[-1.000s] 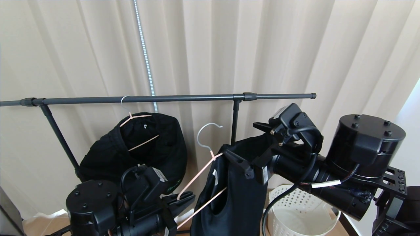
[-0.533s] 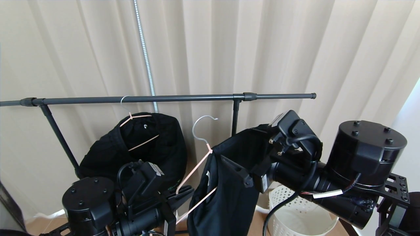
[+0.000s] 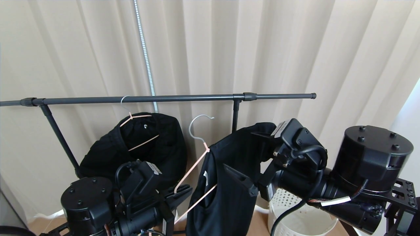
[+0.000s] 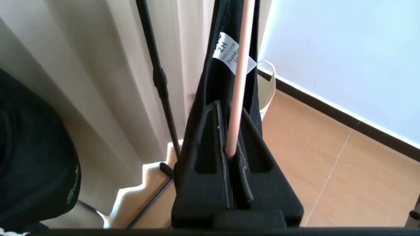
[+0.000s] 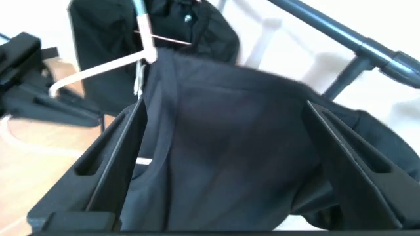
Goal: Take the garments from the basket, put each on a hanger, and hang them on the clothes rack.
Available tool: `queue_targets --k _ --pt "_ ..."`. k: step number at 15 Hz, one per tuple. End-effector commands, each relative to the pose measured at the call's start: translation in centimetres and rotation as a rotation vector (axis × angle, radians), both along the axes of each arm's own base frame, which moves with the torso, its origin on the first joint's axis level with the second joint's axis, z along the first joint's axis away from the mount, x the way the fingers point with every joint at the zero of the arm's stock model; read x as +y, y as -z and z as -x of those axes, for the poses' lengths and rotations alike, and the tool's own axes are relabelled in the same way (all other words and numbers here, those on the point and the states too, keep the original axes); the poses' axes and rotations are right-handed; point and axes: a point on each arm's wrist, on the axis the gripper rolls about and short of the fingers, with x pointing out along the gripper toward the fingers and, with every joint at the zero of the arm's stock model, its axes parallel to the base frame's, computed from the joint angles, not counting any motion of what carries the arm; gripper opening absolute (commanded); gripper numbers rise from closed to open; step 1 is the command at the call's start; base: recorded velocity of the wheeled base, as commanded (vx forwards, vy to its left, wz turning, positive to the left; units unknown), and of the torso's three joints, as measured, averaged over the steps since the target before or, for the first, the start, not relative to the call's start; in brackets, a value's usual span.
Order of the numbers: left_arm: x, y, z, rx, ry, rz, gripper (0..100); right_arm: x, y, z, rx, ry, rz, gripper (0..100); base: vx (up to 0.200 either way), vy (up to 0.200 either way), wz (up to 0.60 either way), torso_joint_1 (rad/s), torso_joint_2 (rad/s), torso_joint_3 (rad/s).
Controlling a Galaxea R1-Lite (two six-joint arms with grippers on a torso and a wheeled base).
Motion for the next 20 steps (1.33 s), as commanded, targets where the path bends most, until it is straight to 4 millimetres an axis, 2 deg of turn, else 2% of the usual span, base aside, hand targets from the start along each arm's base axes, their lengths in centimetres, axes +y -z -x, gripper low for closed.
queue_targets --k 1,5,11,15,18,20 --pt "0.6 0.3 -0.2 0.010 -0.009 -0.012 0 -1.2 -0.1 0.0 -0.020 -0.006 0.021 100 0.000 0.000 0.00 0.000 0.00 0.000" --pt "2.3 0.6 -0.8 -0.002 0.017 -0.038 0 -3.9 -0.3 -0.3 -0.075 -0.018 0.124 100 0.000 0.000 0.00 0.000 0.00 0.000" --pt "2.8 1.6 0.0 -0.004 0.081 -0.114 0 -8.1 -2.8 -3.1 0.086 -0.075 0.318 100 0.000 0.000 0.00 0.000 0.00 0.000" --pt "2.8 1.9 0.6 -0.012 0.142 -0.138 0 -8.5 -6.3 -4.0 0.180 -0.188 0.489 100 0.000 0.000 0.00 0.000 0.00 0.000" --pt "2.8 1.9 0.9 -0.021 0.157 -0.149 0 -7.6 -7.7 -5.7 0.322 -0.328 0.630 100 0.000 0.000 0.00 0.000 0.00 0.000" --pt "2.6 1.9 1.1 -0.026 0.169 -0.150 0 -6.8 -7.5 -6.8 0.387 -0.384 0.680 100 0.000 0.000 0.00 0.000 0.00 0.000"
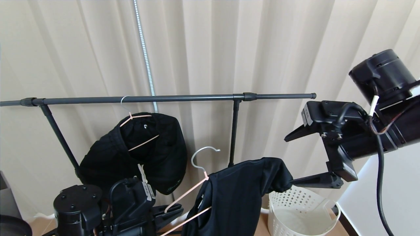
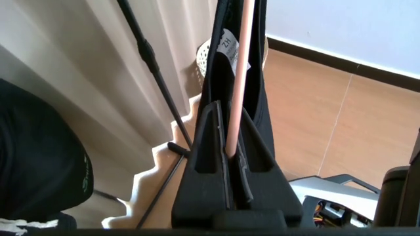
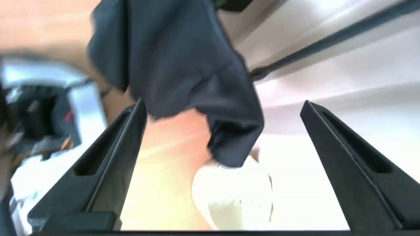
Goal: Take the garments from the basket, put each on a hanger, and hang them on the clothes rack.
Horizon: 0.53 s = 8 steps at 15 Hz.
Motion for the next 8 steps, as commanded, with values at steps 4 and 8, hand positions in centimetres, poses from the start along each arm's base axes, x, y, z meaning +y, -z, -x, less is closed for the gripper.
queue_targets --k 4,8 --pt "-0.2 -0.2 0.4 -0.028 0.016 0.017 0 2.9 2.3 -3.5 0.072 -0.212 0.037 100 0.000 0.000 0.00 0.000 0.00 0.000" --pt "-0.5 -0.3 1.1 -0.037 0.047 0.023 0 5.0 2.6 -3.5 0.072 -0.269 0.035 100 0.000 0.000 0.00 0.000 0.00 0.000"
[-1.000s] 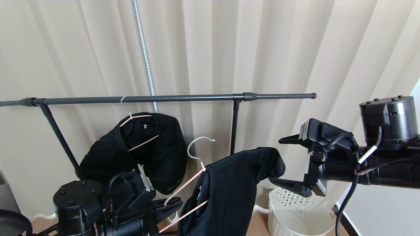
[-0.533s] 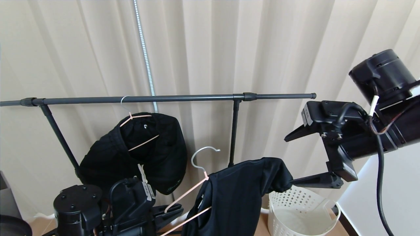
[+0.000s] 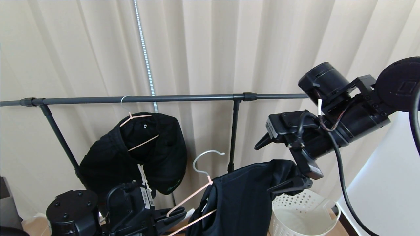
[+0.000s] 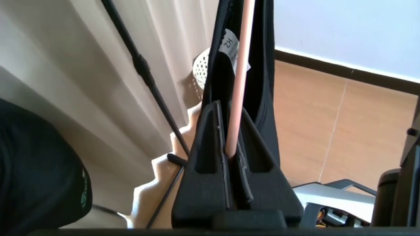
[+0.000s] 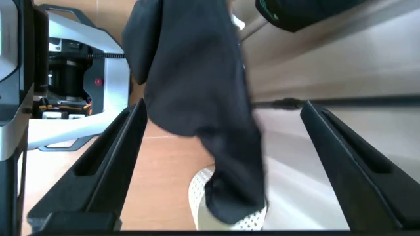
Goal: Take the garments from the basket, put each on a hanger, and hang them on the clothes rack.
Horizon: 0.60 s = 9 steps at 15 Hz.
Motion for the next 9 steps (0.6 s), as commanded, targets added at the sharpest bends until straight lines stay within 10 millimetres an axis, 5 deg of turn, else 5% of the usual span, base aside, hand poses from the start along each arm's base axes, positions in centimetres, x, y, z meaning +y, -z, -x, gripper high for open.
queue_targets --k 1,9 --pt "-0.1 0.0 0.2 0.004 0.009 -0.001 0 1.3 1.0 -0.1 0.028 -0.032 0.017 100 0.000 0.000 0.00 0.000 0.00 0.000" --pt "-0.1 0.1 0.1 0.006 0.009 -0.003 0 2.7 2.6 -0.7 0.058 -0.053 0.034 100 0.000 0.000 0.00 0.000 0.00 0.000"
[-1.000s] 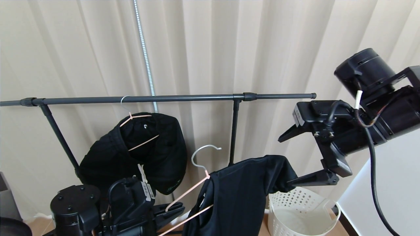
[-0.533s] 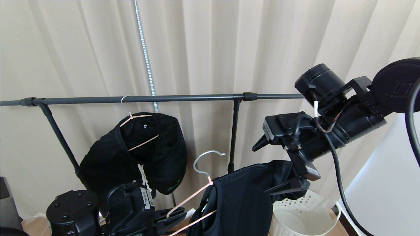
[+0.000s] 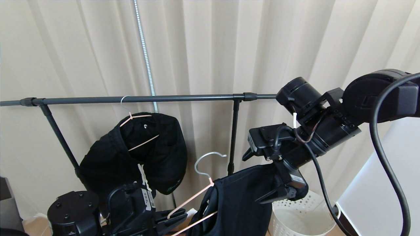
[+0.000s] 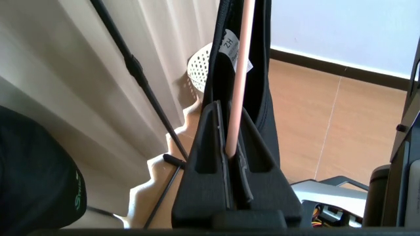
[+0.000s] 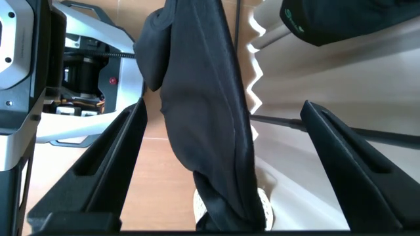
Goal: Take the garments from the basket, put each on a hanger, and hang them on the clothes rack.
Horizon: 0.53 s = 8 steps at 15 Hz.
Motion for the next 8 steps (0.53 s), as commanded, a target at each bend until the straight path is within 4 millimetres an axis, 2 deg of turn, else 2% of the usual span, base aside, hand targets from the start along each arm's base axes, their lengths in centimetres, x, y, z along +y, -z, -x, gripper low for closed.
queue_targets --k 1,8 --pt "-0.01 0.01 -0.01 0.000 0.000 0.000 0 0.20 0.38 -0.14 0.010 -0.002 0.006 100 0.000 0.000 0.00 0.000 0.00 0.000" --pt "0.00 0.01 -0.01 0.000 -0.002 0.000 0 0.44 1.00 -0.43 0.026 -0.004 0.016 100 0.000 0.000 0.00 0.000 0.00 0.000"
